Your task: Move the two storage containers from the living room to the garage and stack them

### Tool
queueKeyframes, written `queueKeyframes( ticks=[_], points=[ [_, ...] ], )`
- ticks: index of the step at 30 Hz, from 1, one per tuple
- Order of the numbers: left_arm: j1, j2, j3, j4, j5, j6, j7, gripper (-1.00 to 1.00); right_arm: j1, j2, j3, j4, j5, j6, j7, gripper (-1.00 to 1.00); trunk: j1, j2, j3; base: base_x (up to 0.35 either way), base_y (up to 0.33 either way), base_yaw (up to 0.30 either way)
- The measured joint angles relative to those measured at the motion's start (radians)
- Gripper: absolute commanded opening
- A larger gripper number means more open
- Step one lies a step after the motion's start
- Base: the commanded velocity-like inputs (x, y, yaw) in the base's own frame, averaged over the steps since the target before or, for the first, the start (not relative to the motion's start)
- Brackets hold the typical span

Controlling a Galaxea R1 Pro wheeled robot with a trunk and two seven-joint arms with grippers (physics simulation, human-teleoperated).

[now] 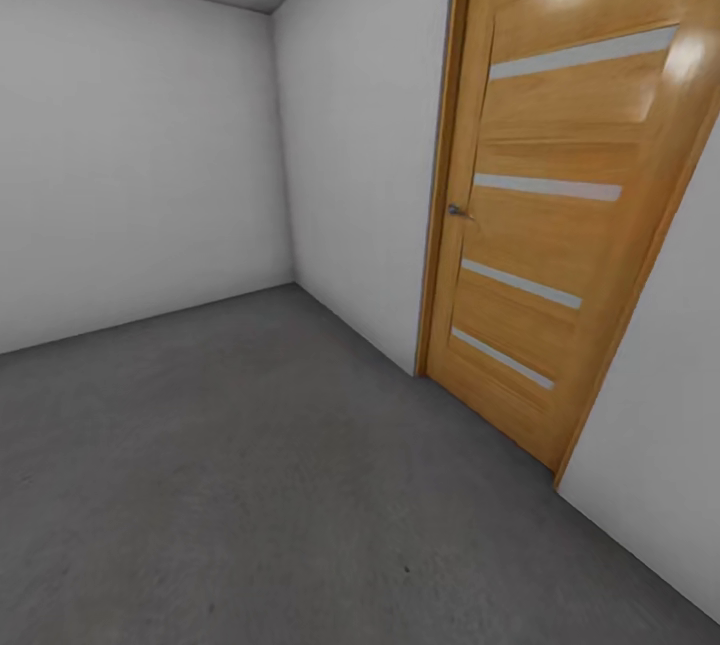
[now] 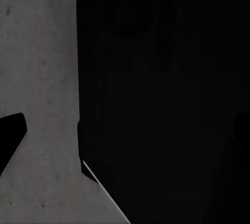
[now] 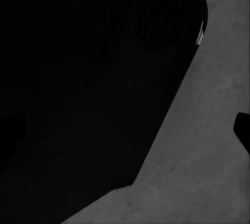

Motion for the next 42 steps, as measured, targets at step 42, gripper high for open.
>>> queueKeyframes(
  ticks=[42],
  points=[
    [0.000,0.000,0.001,0.000,0.000,0.000,0.000,1.00,0.000,0.000,0.000,0.000,0.000,0.000,0.000,1.00,0.000,0.000,0.000,0.322,0.000,0.000]
  ],
)
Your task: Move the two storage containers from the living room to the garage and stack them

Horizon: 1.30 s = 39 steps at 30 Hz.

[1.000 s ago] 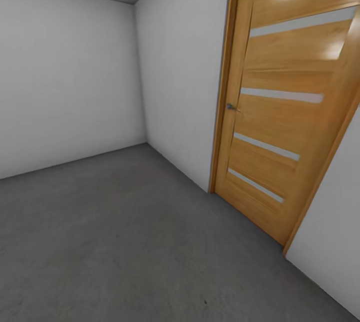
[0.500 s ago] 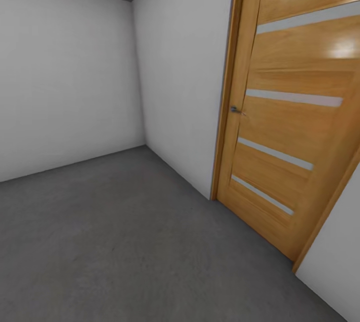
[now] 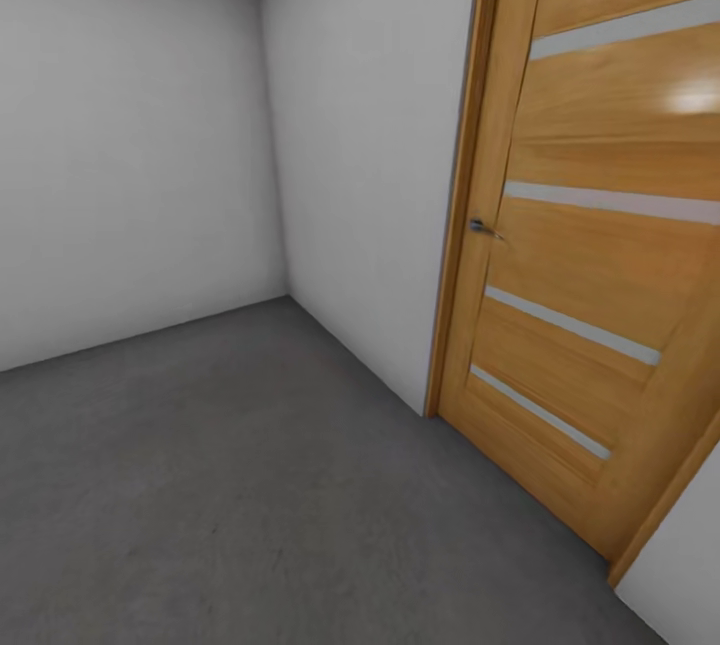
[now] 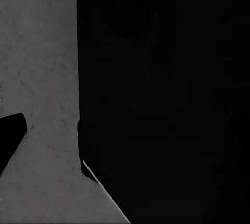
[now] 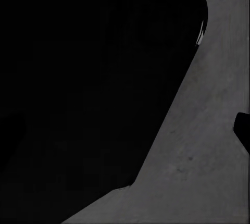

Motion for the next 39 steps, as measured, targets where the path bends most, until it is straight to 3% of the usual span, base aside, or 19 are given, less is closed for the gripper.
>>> queueKeyframes(
  ticks=[27,39],
  points=[
    [0.000,0.000,0.000,0.000,0.000,0.000,0.000,1.00,0.000,0.001,0.000,0.000,0.000,0.000,0.000,1.00,0.000,0.000,0.000,0.322,0.000,-0.001],
    [0.000,0.001,0.000,-0.001,0.012,-0.004,0.000,1.00,0.000,0.001,0.000,-0.001,0.000,0.000,0.000,1.00,0.000,0.000,0.000,0.300,0.000,-0.211]
  ],
)
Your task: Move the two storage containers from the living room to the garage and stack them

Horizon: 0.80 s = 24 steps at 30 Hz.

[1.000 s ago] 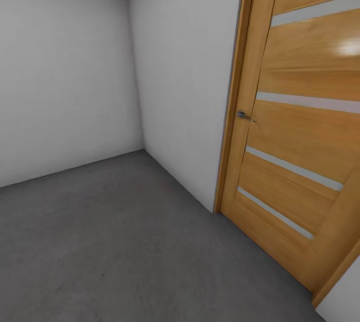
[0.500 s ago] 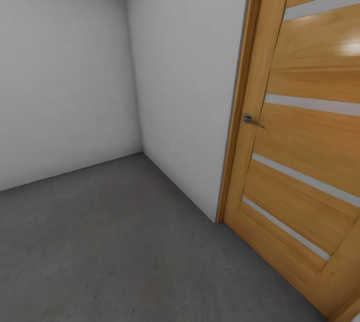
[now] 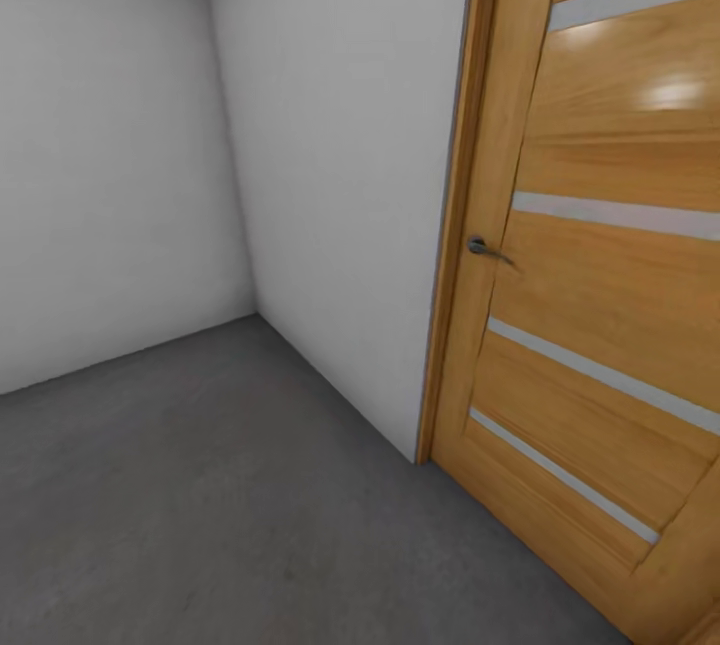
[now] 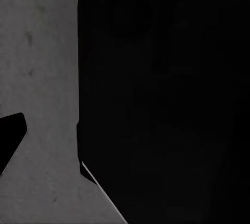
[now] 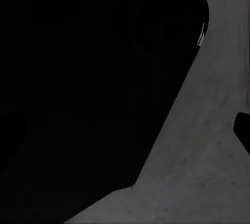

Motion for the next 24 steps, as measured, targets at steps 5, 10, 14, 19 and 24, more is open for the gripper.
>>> queueKeyframes(
  ticks=[5,10,14,19,24],
  points=[
    [0.000,0.001,-0.001,-0.001,0.019,-0.001,0.000,1.00,0.000,0.000,0.000,0.000,0.000,0.000,0.000,1.00,0.000,0.000,0.000,0.130,0.000,-0.245],
    [0.000,0.003,-0.001,-0.001,0.023,-0.001,0.000,1.00,0.000,0.000,0.000,0.000,0.000,0.000,0.000,1.00,0.000,0.000,0.000,0.020,0.000,-0.246],
    [0.000,0.004,0.000,-0.001,0.024,-0.001,0.000,1.00,0.000,0.000,0.000,0.000,0.000,0.000,0.000,1.00,0.000,0.000,0.000,0.003,0.000,-0.246],
    [0.000,0.005,0.000,-0.001,0.024,-0.001,0.000,1.00,0.000,0.000,0.000,0.000,0.000,0.000,0.000,1.00,0.000,0.000,0.000,0.001,0.000,-0.246],
    [0.000,0.006,0.000,-0.001,0.024,-0.001,0.000,1.00,0.000,0.000,0.000,0.000,0.000,0.000,0.000,1.00,0.000,0.000,0.000,0.000,0.000,-0.245]
  ],
)
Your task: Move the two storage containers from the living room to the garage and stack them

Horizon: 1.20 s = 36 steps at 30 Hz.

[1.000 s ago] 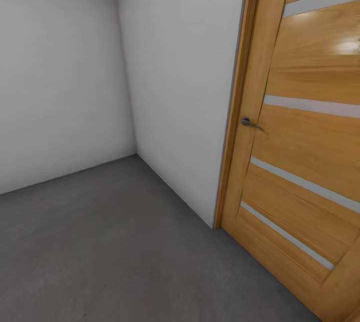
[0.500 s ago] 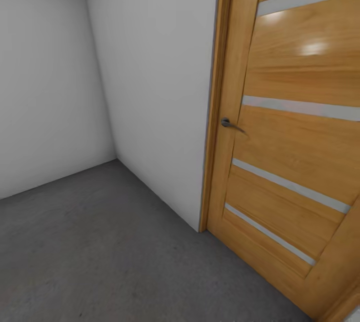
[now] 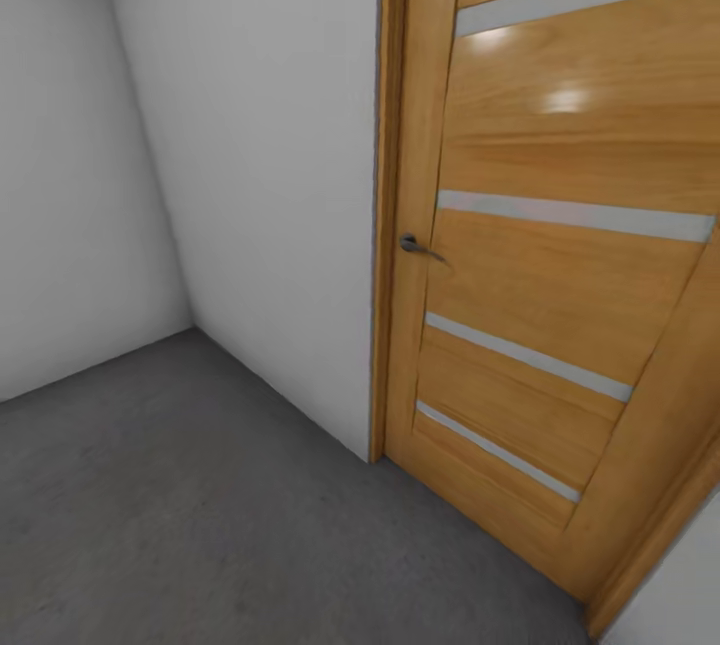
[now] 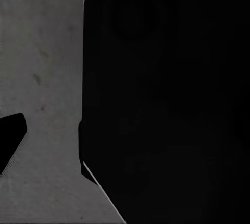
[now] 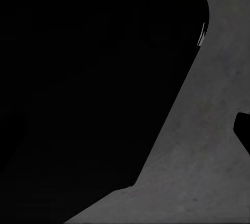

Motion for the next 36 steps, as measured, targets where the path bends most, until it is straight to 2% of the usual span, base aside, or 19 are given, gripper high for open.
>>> queueKeyframes(
  ticks=[12,36],
  points=[
    [0.000,0.001,0.000,0.000,0.000,0.000,0.000,1.00,0.000,0.000,0.000,0.000,0.000,0.000,0.000,1.00,0.000,0.000,0.000,0.033,0.011,-0.212],
    [0.000,0.002,0.000,0.000,0.001,0.001,0.000,1.00,0.000,0.000,0.000,0.000,0.000,0.000,0.000,1.00,-0.001,0.000,0.000,0.297,0.138,-0.005]
  ],
)
